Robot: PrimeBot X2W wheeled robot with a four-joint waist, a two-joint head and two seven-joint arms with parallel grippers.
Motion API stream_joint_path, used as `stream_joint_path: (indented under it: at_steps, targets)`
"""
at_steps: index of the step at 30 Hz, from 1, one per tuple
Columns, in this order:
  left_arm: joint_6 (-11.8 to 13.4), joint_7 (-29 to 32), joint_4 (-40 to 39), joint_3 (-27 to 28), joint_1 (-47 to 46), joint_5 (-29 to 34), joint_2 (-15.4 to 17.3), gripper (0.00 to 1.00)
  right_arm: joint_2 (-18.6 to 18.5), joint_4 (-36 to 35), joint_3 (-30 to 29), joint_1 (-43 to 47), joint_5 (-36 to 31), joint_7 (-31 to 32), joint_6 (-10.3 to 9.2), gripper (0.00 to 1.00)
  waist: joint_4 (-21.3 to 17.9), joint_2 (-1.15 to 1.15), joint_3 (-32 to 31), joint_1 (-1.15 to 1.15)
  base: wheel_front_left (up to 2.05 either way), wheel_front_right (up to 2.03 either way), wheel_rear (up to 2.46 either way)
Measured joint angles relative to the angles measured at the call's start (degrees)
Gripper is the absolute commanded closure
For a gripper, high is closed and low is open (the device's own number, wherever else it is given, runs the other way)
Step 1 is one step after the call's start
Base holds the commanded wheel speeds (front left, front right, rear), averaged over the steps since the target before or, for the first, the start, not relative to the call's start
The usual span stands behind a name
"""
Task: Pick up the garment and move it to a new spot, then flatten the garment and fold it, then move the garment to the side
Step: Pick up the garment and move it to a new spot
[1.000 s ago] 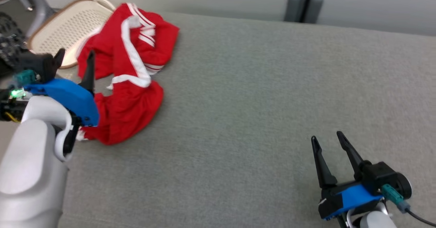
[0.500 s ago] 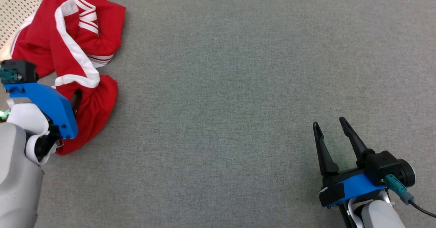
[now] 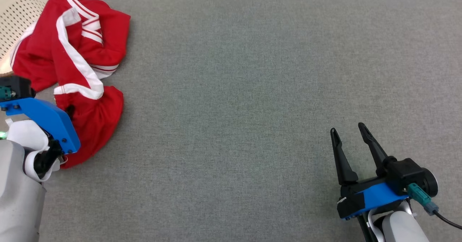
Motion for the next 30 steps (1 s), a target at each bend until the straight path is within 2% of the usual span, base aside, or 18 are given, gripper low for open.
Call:
stream_joint_path:
  at_steps: [10, 14, 17, 21, 30]
  targets:
    - [-0.5, -6.9, -6.7, -3.7, -1.5, 4.9, 4.3, 1.0, 0.0, 1.1, -0.5, 1.6, 2.2, 0.0, 0.0, 0.0, 1.2, -0.02, -7.1, -0.01, 0.0, 0.0, 0.0]
    - [-0.5, -9.6, -10.4, -5.9, -3.2, 7.4, 4.4, 1.0, 0.0, 1.5, -1.3, 3.0, 3.0, 0.0, 0.0, 0.0, 0.9, -0.02, -10.2, -0.01, 0.0, 0.0, 0.0]
    - [-0.5, -10.9, -13.5, -8.7, -4.5, 8.9, 3.5, 1.0, 0.0, 1.7, -2.1, 4.1, 3.5, 0.0, 0.01, 0.0, 0.2, -0.02, -12.2, -0.02, 0.0, 0.0, 0.0]
    - [-0.6, -12.1, -17.4, -13.2, -6.9, 8.7, 0.3, 1.0, 0.0, 2.1, -3.6, 5.6, 4.1, 0.0, 0.0, 0.0, -1.1, -0.02, -14.5, -0.01, 0.0, 0.0, 0.0]
    - [-0.8, -15.4, -22.3, -24.3, -13.2, 3.2, -6.8, 1.0, 0.0, 2.4, -5.7, 6.6, 4.6, 0.0, 0.0, 0.0, -7.5, -0.02, -15.1, 0.0, 0.0, 0.0, 0.0]
